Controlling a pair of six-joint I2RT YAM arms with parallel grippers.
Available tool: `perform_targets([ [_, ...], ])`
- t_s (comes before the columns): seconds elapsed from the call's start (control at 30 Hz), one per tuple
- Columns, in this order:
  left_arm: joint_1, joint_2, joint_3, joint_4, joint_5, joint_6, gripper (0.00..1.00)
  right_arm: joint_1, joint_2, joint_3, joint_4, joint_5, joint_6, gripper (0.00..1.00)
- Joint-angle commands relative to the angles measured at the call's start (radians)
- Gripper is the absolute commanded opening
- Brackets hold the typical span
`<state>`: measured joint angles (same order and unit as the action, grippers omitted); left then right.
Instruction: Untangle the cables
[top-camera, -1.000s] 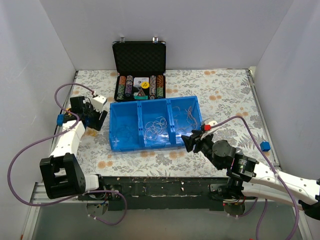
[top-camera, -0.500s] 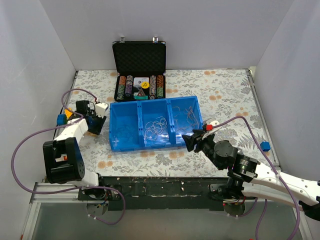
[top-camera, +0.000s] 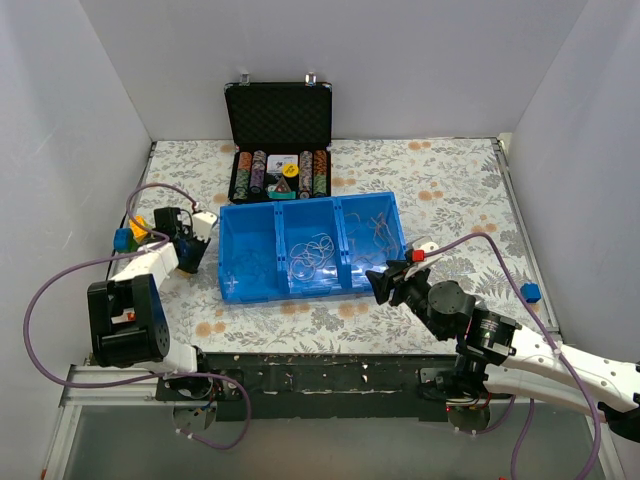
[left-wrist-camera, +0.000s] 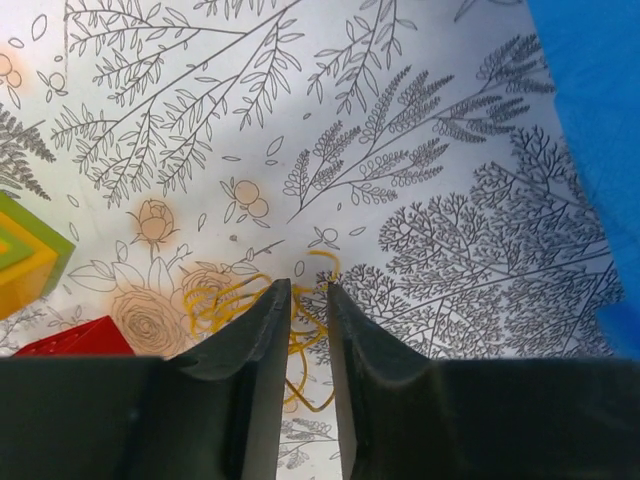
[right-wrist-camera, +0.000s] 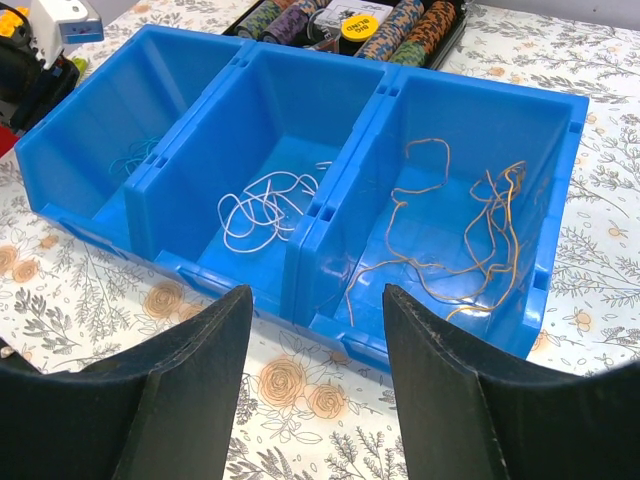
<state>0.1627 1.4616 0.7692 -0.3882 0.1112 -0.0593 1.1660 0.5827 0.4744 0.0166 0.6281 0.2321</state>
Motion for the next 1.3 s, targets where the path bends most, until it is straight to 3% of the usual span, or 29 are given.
perform_targets([
  [0.0,0.008,-0.056,-0.039,0.031,-0.01,0.039,0.14,-0.005,0.002,-0.011,0.025,0.012,0.0,0.62],
  [0.1,0.006,-0.066,-0.059,0.037,-0.011,0.052,0.0,-0.005,-0.003,-0.011,0.022,0.012,-0.001,0.62],
  [0.3,0.008,-0.095,-0.038,0.009,0.019,0.05,0.0,-0.005,-0.012,-0.017,0.016,0.016,0.003,0.62],
  [0.57,-0.005,-0.217,0.166,-0.172,0.222,-0.04,0.0,-0.005,-0.011,-0.026,0.022,0.012,0.009,0.61],
  [0.8,-0.003,-0.302,0.176,-0.228,0.304,-0.02,0.0,-0.005,-0.004,-0.031,0.032,0.005,0.007,0.6],
  [0.9,-0.003,-0.34,0.287,-0.312,0.466,0.016,0.0,-0.006,-0.003,-0.03,0.036,0.002,0.006,0.6],
  [1.1,-0.028,-0.503,0.403,-0.451,1.011,0.255,0.0,-0.006,0.003,-0.007,0.066,-0.025,-0.037,0.61],
  [1.27,-0.244,-0.546,0.44,-0.449,1.179,0.291,0.0,-0.006,-0.066,-0.002,0.118,-0.056,-0.103,0.68],
])
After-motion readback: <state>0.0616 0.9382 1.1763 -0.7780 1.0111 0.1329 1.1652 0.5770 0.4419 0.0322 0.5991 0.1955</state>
